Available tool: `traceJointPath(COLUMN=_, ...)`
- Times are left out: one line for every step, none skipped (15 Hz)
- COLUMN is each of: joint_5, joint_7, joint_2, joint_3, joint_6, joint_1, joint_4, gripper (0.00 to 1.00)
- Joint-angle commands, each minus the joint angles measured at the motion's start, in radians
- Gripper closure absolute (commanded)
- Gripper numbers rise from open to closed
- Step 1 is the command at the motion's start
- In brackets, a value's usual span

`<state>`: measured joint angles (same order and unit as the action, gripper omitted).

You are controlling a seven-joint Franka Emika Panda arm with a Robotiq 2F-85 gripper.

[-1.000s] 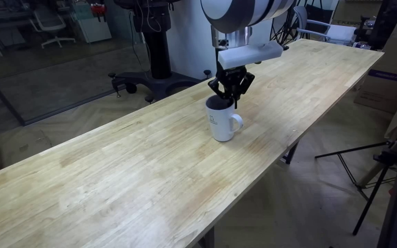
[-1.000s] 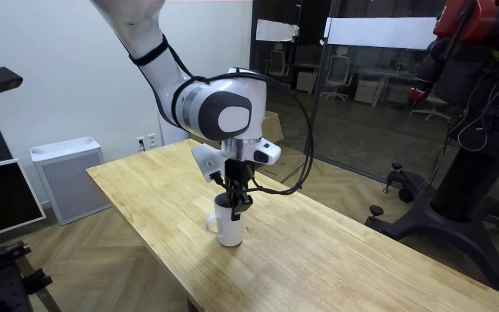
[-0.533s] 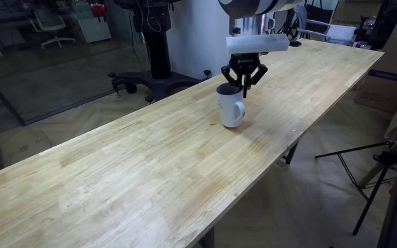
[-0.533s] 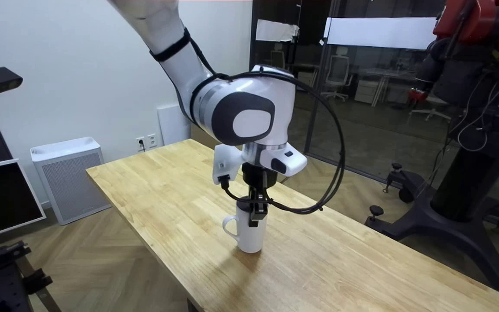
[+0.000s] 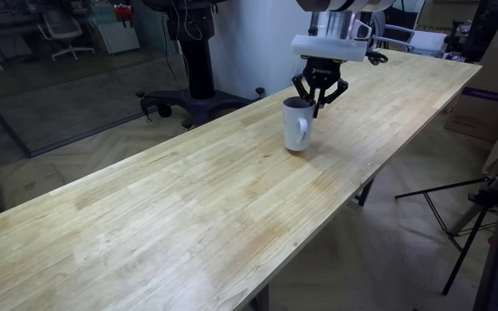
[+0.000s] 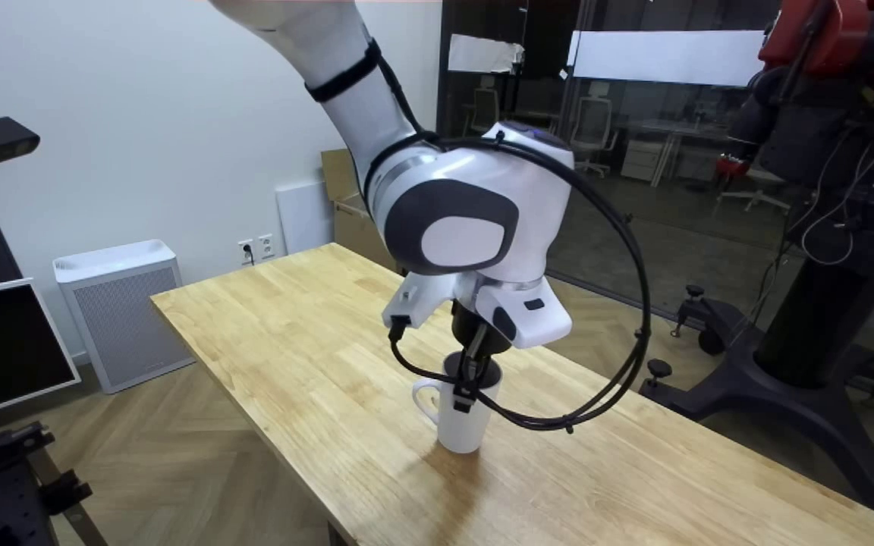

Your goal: Move the white mug to the right

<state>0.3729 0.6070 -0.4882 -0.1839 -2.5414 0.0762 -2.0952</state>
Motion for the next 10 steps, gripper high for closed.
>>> traceJointPath(joint_5=0.083, joint_7=0.122, joint_2=-0.001, joint_3=0.014, joint_6=-0.029, joint_1=0.005, joint_4=0.013, gripper=0.97)
traceJointPath(joint_5=0.106, joint_7=0.148, joint_2=-0.009, joint_3=0.019, joint_6=-0.040, joint_1=0.006, joint_4=0.019, gripper=0.97)
traceJointPath(joint_5=0.126, joint_7=0.177, joint_2=-0.015, joint_3=0.022, joint_6=-0.053, joint_1=0.007, joint_4=0.022, gripper=0.97)
traceJointPath(joint_5=0.145, joint_7=0.205, joint_2=-0.025, joint_3=0.024, joint_6=-0.070, joint_1=0.007, joint_4=0.027, gripper=0.97)
traceJointPath(joint_5=0.163, joint_7=0.234, joint_2=-0.037, joint_3=0.026, joint_6=-0.091, joint_1=0.007, joint_4=0.031, gripper=0.97)
traceJointPath(joint_5=0.178, joint_7=0.266, joint_2=-0.046, joint_3=0.028, joint_6=-0.113, joint_1=0.006, joint_4=0.034, gripper=0.97)
traceJointPath(joint_5=0.189, joint_7=0.299, joint_2=-0.059, joint_3=0.028, joint_6=-0.141, joint_1=0.002, joint_4=0.036, gripper=0.97)
traceJointPath(joint_5=0.197, joint_7=0.336, joint_2=-0.069, joint_3=0.027, joint_6=-0.169, joint_1=-0.003, joint_4=0.036, gripper=0.97)
traceJointPath(joint_5=0.202, joint_7=0.376, joint_2=-0.077, joint_3=0.022, joint_6=-0.198, joint_1=-0.012, joint_4=0.035, gripper=0.97)
traceJointPath(joint_5=0.205, joint_7=0.417, joint_2=-0.079, joint_3=0.018, joint_6=-0.218, joint_1=-0.021, joint_4=0.032, gripper=0.97)
